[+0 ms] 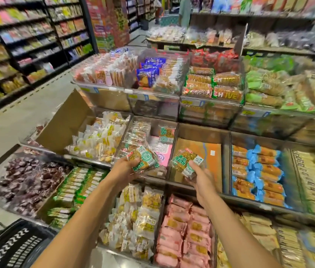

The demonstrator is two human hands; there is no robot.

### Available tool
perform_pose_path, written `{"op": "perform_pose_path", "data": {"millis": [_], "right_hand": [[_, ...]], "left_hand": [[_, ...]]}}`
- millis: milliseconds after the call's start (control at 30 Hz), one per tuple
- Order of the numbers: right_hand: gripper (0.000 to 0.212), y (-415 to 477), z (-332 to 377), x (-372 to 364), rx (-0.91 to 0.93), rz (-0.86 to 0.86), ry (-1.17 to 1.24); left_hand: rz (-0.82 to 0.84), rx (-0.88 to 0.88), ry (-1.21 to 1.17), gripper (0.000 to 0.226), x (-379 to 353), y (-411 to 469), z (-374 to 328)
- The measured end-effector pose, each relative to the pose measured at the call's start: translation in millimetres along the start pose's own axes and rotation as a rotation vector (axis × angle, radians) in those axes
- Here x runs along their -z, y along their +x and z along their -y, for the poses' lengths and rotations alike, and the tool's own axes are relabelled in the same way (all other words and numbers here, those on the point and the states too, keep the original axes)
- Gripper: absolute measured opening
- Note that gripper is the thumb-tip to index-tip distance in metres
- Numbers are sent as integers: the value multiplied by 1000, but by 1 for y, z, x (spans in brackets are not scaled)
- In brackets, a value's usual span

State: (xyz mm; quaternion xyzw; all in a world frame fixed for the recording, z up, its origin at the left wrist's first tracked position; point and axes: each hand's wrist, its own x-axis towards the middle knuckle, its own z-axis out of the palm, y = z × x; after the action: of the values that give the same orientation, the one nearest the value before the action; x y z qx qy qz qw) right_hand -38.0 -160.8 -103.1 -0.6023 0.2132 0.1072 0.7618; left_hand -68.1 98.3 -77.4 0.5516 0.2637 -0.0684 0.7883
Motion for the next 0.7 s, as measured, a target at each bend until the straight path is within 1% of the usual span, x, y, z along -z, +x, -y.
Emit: {"op": "perform_pose_path", "data": {"millis": [67,100,200,300,333,400,467,533,567,600,633,700], "right_hand": [[64,9,-6,-14,63,-73,-52],[64,14,-8,-20,93,-96,-45],[37,23,-10,-34,170,-210,-43],[28,30,-15,-41,205,-354,-141],[27,32,-17,-43,218,-380,-160],[36,37,-24,-43,248,-407,-155],[61,41,-32,-44,256,-399,-153],[91,53,-47,-42,211,-400,-177],[99,56,-51,-43,186,-387,-174],[102,59,-54,-43,178,-367,-163],[99,49,-45,-51,185,-354,-163],[87,42,-39,-59,202,-356,-244]], "left_hand": [[2,-29,37,20,-3,22,-11],[13,-42,59,20,-5,31,-17],[42,-70,196,14,-12,48,-30],[85,-81,288,23,-17,74,-35],[96,-89,307,24,-21,82,-35],[99,-92,336,26,-31,94,-37],[87,-85,386,29,-43,103,-37],[100,-113,522,29,-52,114,-33],[105,-131,598,25,-55,121,-30],[97,-152,687,18,-57,127,-28],[97,-183,769,14,-59,132,-25],[96,-183,839,12,-62,143,-21]]}}
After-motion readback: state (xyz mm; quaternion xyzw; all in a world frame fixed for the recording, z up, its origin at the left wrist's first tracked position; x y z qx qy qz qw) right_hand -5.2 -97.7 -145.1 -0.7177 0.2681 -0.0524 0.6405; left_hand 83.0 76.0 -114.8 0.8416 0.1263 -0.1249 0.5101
